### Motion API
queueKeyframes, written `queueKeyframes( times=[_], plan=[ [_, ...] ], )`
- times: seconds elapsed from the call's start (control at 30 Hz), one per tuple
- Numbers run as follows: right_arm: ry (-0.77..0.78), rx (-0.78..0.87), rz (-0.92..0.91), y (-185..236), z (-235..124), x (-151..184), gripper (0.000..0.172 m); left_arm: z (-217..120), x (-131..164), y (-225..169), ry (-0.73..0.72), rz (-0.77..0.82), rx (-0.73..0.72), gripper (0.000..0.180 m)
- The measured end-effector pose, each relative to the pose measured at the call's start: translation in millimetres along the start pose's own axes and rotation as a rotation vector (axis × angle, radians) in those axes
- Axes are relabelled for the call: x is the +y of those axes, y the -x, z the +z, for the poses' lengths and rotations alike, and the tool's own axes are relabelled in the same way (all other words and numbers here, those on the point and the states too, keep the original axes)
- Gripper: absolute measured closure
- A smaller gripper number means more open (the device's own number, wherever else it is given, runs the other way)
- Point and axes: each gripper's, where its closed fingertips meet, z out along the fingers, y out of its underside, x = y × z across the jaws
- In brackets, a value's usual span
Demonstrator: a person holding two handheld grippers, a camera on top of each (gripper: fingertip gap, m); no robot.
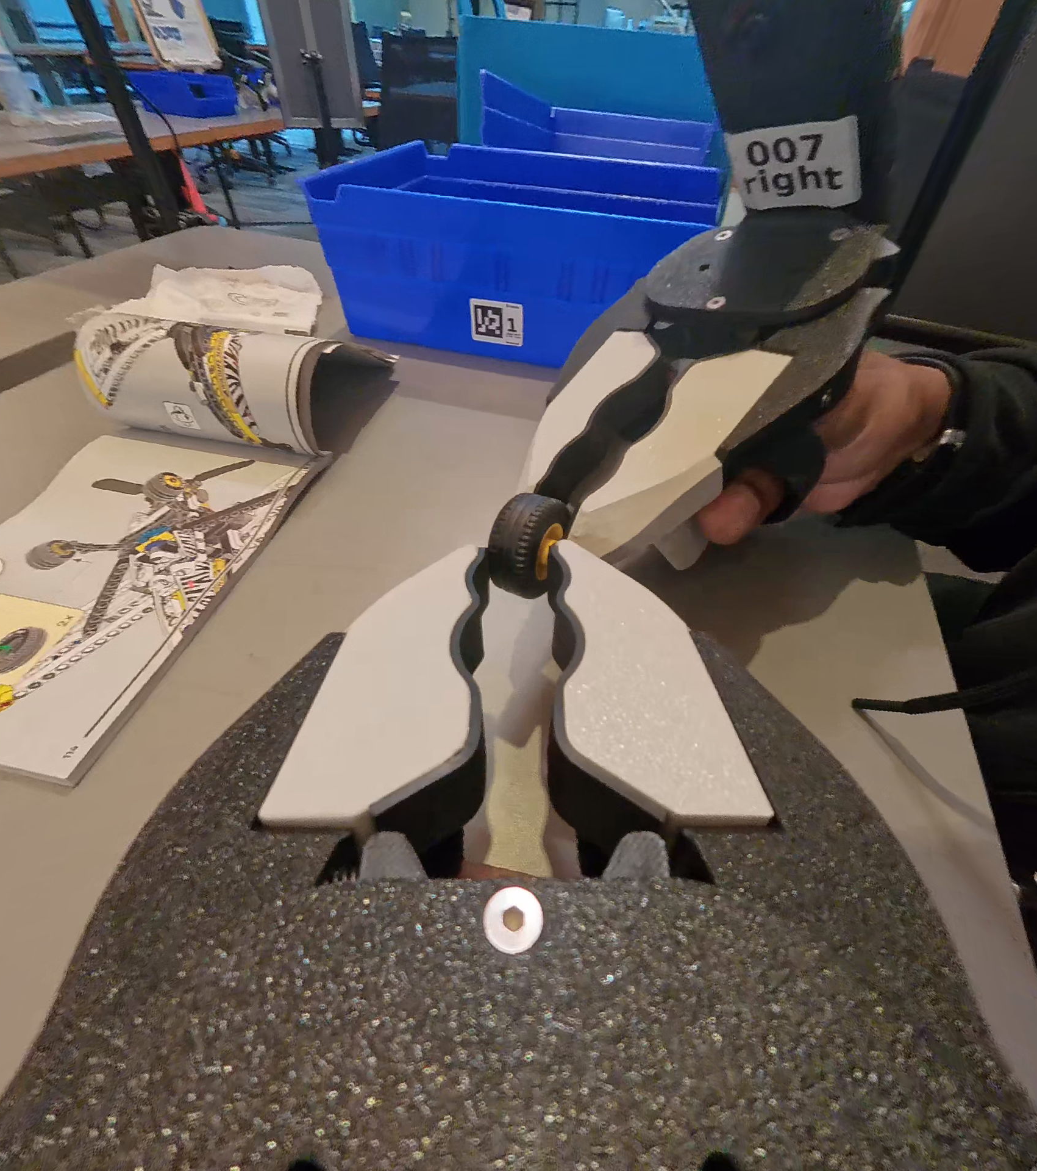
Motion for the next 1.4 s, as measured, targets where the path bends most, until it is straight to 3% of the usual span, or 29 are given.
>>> queueKeyframes(
  times=[0.6,1.17,1.4],
  plan=[
    [-0.074,0.307,-0.172,2,-1,-5,0.158,-6,-4,-1,-0.039,0.143,-0.192,0.165],
    [-0.032,0.544,-0.29,-5,-3,-3,0.158,-3,-2,3,-0.015,0.1,-0.229,0.166],
    [0.044,0.664,-0.432,-8,-3,-1,0.158,-1,1,5,0.008,0.07,-0.226,0.167]
  ],
)
